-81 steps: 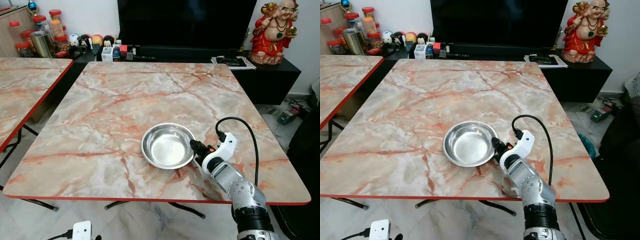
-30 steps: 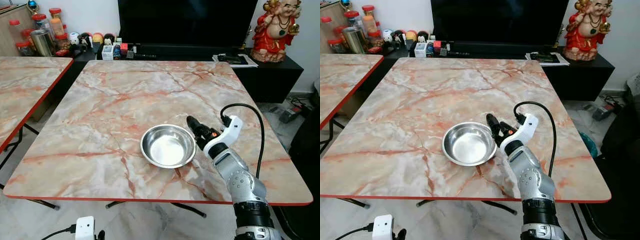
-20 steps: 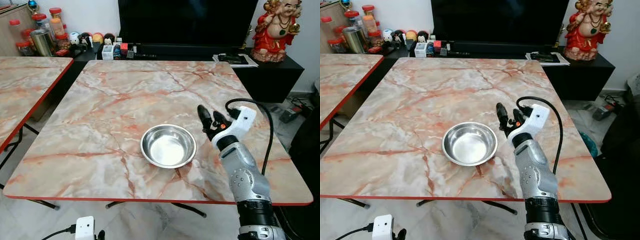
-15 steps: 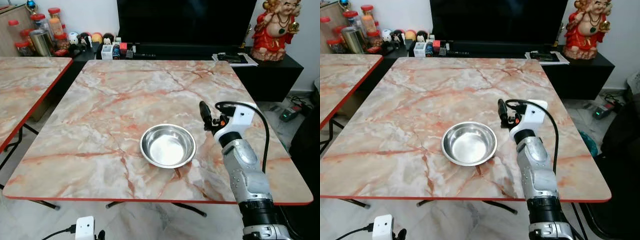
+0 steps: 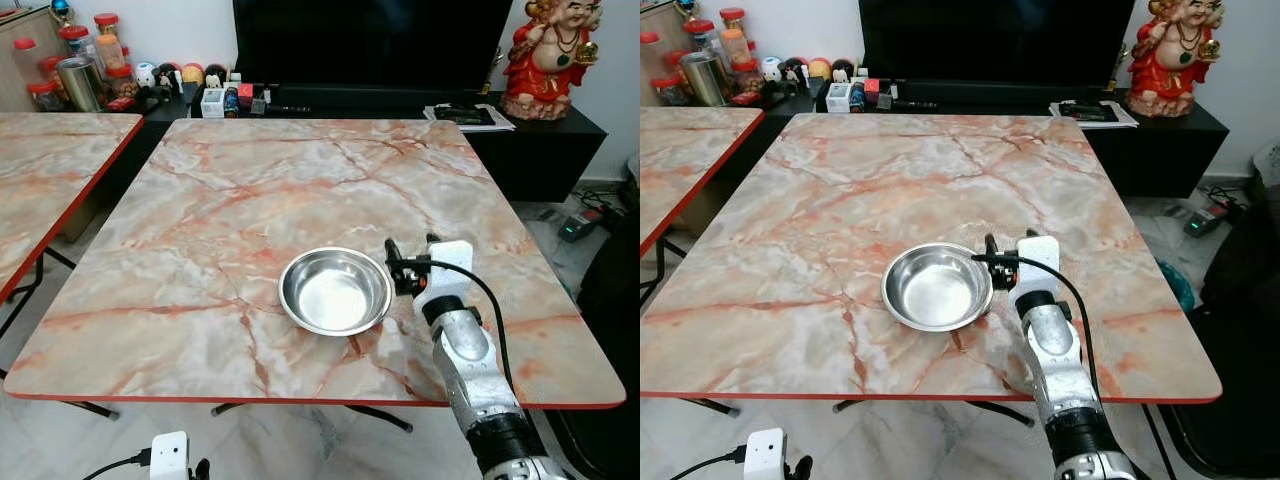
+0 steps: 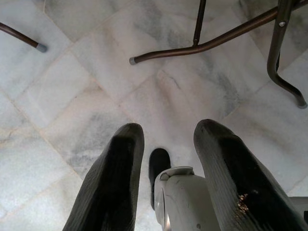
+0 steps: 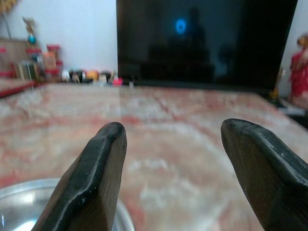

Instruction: Setting the table

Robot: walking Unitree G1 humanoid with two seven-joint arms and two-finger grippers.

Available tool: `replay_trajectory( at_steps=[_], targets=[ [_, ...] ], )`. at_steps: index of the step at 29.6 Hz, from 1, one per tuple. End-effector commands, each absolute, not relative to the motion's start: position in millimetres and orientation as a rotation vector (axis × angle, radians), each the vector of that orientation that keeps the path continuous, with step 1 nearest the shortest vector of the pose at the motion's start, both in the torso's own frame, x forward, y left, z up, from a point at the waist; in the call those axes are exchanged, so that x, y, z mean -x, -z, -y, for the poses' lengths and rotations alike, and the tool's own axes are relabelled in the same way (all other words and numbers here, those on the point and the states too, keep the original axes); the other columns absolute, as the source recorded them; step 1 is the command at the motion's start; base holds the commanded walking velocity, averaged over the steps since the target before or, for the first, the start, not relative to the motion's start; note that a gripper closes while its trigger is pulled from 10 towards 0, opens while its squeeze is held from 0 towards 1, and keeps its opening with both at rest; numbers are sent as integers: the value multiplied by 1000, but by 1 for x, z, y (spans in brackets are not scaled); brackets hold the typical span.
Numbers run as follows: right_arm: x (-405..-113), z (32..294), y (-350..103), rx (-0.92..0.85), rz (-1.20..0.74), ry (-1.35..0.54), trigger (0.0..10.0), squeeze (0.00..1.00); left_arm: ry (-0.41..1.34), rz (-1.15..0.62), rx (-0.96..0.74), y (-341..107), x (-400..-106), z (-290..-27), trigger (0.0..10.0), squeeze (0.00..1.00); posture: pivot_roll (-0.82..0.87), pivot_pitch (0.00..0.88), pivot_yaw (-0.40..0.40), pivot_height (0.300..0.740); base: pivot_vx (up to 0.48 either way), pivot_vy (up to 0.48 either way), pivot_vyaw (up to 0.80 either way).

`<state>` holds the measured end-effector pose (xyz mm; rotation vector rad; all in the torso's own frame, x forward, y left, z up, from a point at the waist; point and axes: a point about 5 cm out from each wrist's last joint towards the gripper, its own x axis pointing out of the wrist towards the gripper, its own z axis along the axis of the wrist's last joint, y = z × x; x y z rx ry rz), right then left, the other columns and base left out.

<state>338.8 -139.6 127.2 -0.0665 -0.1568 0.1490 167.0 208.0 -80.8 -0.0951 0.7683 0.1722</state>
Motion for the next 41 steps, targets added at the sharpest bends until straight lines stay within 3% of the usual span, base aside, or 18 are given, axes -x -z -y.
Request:
replay_trajectory(
  at_steps=[1, 41],
  targets=[
    [-342, 141, -134, 59, 187, -138, 10000, 0, -194, -781, 112, 83, -162, -209, 10000, 0, 20, 0, -28, 740, 0, 307, 0],
    [-341, 114, -142, 37, 252, -185, 10000, 0, -188, -775, 91, 81, -163, -217, 10000, 0, 39, 0, -6, 740, 0, 337, 0]
  ],
)
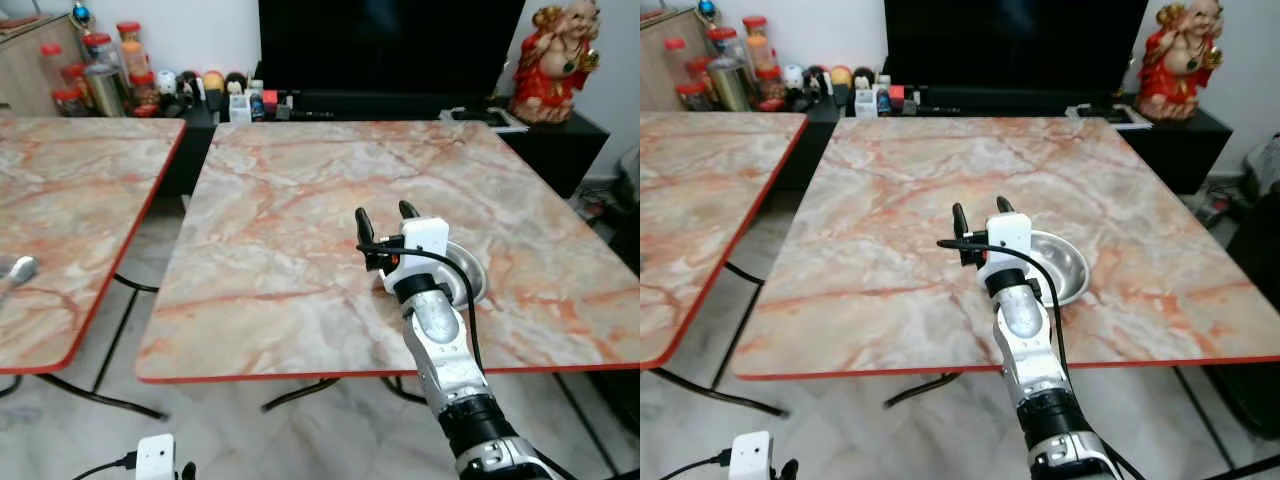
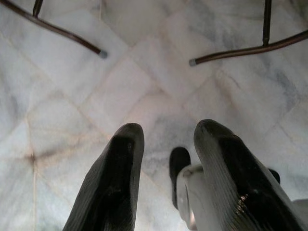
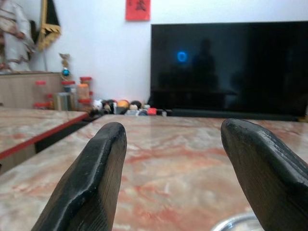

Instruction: Setting the table

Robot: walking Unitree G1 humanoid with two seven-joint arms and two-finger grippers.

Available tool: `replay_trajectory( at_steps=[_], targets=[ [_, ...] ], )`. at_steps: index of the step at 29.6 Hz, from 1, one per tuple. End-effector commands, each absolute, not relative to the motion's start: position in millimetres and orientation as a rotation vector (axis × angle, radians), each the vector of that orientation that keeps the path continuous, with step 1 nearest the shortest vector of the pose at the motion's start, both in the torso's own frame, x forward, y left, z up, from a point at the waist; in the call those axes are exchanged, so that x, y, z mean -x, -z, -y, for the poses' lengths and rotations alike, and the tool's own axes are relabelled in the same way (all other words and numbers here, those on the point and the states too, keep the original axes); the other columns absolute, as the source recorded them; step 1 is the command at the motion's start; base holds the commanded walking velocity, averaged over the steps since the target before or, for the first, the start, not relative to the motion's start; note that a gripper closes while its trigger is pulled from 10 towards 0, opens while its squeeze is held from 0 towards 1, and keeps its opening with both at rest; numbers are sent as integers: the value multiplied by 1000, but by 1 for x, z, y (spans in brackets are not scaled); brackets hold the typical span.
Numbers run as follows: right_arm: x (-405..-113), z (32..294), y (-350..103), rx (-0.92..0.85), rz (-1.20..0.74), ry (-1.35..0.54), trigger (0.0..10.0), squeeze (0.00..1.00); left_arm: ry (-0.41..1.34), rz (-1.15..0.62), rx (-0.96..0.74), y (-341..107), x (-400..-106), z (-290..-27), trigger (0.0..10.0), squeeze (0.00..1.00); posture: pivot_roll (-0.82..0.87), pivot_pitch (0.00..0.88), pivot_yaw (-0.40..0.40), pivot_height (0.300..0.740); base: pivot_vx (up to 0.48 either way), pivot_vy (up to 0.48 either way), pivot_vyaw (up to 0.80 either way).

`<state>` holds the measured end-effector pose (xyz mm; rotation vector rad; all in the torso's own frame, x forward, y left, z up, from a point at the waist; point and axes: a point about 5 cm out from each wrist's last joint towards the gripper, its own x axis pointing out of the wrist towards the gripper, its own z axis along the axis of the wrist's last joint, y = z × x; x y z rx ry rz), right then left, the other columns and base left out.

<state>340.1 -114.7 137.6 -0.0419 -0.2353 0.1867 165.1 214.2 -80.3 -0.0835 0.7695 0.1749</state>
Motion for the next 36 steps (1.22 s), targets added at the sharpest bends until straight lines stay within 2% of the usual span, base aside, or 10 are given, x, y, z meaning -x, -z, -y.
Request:
replay_trajectory(
  at_steps=[1, 8, 36],
  targets=[
    [-341, 110, -142, 35, 253, -196, 10000, 0, -190, -775, 93, 81, -163, -217, 10000, 0, 41, 0, -7, 740, 0, 337, 0],
    [-338, 99, -142, 42, 260, -242, 10000, 0, -200, -776, 101, 82, -161, -217, 10000, 0, 44, 0, -11, 740, 0, 341, 0],
    [-334, 99, -135, 50, 233, -258, 10000, 0, -199, -777, 108, 82, -160, -215, 10000, 0, 42, 0, -14, 740, 0, 343, 0]
  ],
)
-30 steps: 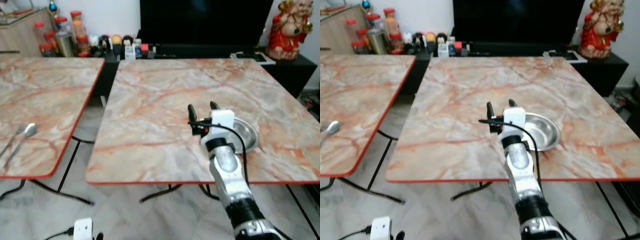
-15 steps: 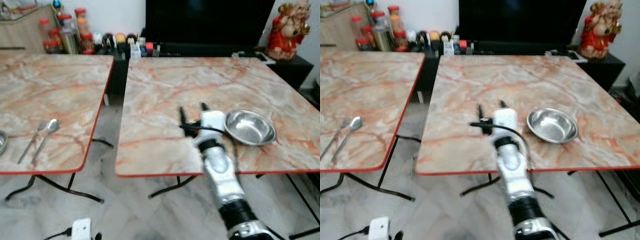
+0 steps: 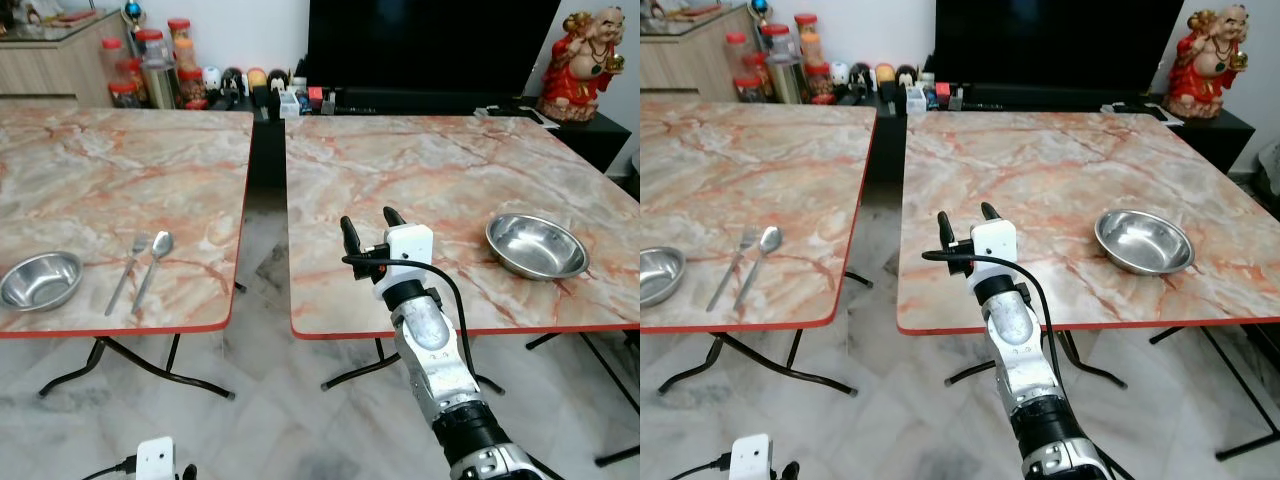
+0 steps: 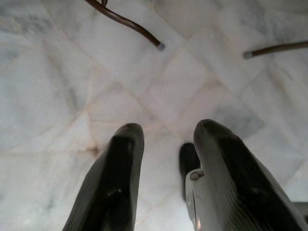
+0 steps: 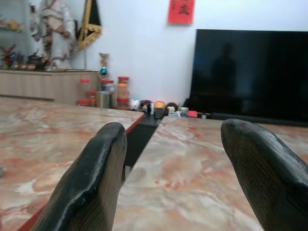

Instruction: Setting the table

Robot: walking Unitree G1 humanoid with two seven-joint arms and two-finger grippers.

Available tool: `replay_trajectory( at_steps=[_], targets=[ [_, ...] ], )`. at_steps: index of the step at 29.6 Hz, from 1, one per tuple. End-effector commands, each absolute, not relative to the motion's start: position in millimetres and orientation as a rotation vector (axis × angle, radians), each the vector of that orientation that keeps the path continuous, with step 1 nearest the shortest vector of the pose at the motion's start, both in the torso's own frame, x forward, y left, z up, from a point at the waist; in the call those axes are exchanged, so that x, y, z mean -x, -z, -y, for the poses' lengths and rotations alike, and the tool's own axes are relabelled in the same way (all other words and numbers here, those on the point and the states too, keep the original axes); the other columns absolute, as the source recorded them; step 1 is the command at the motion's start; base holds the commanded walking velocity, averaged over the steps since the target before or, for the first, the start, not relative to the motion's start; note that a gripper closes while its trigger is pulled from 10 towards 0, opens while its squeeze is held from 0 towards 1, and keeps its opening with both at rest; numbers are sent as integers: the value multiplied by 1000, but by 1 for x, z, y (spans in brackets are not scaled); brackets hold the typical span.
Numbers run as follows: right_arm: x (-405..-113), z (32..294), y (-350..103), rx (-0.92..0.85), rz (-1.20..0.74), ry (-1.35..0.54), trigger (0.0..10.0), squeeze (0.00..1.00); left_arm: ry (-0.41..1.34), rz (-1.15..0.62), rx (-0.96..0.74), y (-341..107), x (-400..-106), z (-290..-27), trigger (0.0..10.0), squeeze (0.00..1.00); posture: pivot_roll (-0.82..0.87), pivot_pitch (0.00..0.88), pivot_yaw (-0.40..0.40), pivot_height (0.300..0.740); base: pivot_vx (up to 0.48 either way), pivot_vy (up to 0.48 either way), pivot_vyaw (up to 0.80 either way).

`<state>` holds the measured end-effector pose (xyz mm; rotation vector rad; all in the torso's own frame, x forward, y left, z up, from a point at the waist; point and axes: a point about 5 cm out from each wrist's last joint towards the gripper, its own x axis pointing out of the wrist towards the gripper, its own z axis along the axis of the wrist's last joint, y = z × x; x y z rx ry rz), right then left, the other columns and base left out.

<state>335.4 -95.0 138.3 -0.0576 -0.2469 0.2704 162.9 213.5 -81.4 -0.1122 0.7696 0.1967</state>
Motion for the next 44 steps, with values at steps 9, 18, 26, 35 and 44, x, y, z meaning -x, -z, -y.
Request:
replay_trajectory(
  at_steps=[9, 18, 26, 35, 44],
  targets=[
    [-329, 111, -115, 64, 159, -233, 10000, 0, -196, -778, 105, 82, -160, -215, 10000, 0, 39, 0, -10, 740, 0, 342, 0],
    [-322, 125, -92, 89, 80, -213, 10000, 0, -196, -777, 103, 82, -161, -216, 10000, 0, 40, 0, -10, 740, 0, 343, 0],
    [-312, 138, -67, 111, -18, -190, 10000, 0, -194, -777, 102, 82, -161, -216, 10000, 0, 40, 0, -9, 740, 0, 344, 0],
    [-289, 160, -19, 123, -233, -130, 10000, 0, -194, -779, 100, 82, -161, -216, 10000, 0, 42, 0, -12, 740, 0, 343, 0],
    [-253, 188, 28, 35, -492, 1, 10000, 0, -188, -781, 95, 82, -161, -216, 10000, 0, 45, 0, -11, 740, 0, 339, 0]
  ],
)
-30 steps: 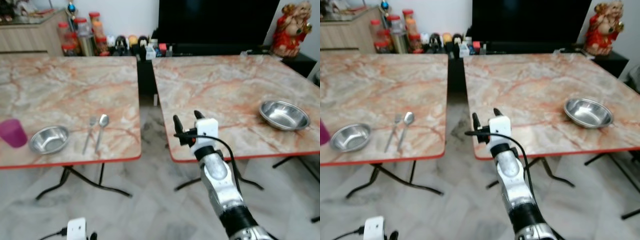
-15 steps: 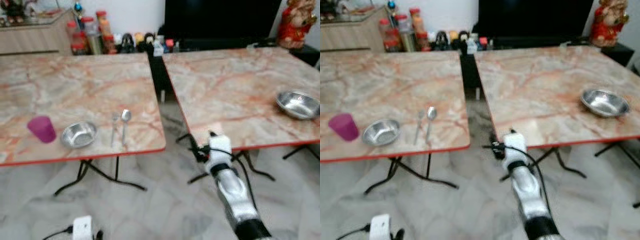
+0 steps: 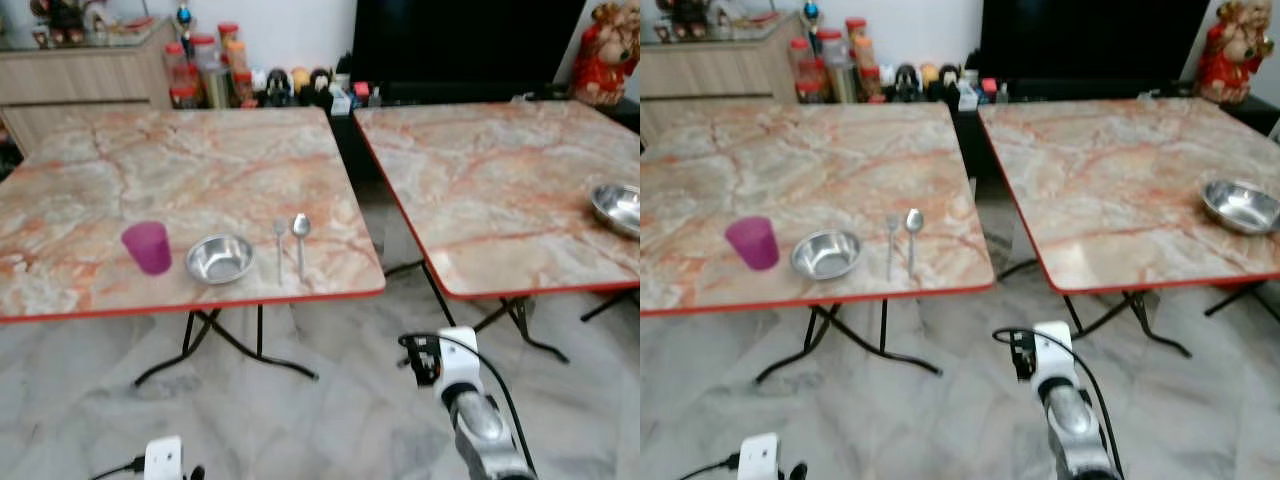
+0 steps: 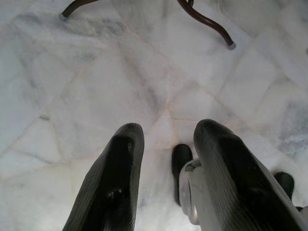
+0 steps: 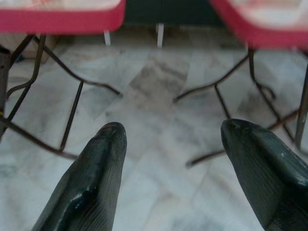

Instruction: Setting the table

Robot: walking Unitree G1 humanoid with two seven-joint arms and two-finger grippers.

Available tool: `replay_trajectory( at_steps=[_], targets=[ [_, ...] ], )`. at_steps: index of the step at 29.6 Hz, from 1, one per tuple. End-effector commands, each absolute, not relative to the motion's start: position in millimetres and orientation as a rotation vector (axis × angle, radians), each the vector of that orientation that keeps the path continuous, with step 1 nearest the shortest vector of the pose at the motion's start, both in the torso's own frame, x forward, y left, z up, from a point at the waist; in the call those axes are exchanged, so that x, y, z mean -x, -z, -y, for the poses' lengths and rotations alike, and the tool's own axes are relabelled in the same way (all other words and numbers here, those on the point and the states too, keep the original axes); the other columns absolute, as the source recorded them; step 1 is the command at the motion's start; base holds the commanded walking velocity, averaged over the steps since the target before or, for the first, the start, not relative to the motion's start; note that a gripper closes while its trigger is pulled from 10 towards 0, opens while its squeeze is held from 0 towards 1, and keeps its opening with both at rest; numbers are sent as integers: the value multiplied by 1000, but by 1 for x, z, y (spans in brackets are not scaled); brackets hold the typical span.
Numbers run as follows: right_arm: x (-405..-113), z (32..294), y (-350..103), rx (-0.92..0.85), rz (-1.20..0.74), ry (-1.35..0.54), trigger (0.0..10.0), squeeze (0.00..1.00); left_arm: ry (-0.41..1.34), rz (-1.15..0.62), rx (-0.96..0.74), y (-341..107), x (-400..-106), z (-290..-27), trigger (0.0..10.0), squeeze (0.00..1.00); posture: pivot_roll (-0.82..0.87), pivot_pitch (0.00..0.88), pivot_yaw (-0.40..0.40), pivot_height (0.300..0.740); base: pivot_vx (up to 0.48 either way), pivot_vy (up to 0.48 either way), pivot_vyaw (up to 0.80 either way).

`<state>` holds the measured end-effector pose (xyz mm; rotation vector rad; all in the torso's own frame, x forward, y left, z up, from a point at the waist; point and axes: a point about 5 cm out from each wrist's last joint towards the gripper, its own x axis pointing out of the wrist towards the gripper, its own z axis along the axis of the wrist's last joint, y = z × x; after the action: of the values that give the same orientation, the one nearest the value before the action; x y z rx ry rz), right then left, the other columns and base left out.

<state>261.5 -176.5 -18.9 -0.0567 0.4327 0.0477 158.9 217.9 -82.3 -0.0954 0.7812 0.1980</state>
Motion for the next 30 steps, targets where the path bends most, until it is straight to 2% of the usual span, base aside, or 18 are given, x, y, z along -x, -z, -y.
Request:
replay_trajectory(
  at_steps=[1, 4, 6, 17, 30],
  targets=[
    [-253, 188, 28, 35, -492, 1, 10000, 0, -188, -781, 95, 82, -161, -216, 10000, 0, 45, 0, -11, 740, 0, 337, 0],
    [-241, 194, 38, 13, -561, 41, 10000, 0, -185, -782, 92, 82, -161, -216, 10000, 0, 47, 0, -9, 740, 0, 336, 0],
    [-222, 200, 55, -32, -675, 85, 10000, 0, -181, -780, 89, 82, -161, -216, 10000, 0, 49, 0, -7, 740, 0, 334, 0],
    [-186, 207, 78, -38, -865, 141, 10000, 0, -189, -773, 89, 81, -163, -217, 10000, 0, 56, 0, -6, 740, 0, 331, 0],
    [-195, 200, 75, -51, -867, 132, 10000, 0, -201, -760, 79, 79, -165, -219, 10000, 0, 60, 0, -10, 740, 0, 23, 0]
  ],
)
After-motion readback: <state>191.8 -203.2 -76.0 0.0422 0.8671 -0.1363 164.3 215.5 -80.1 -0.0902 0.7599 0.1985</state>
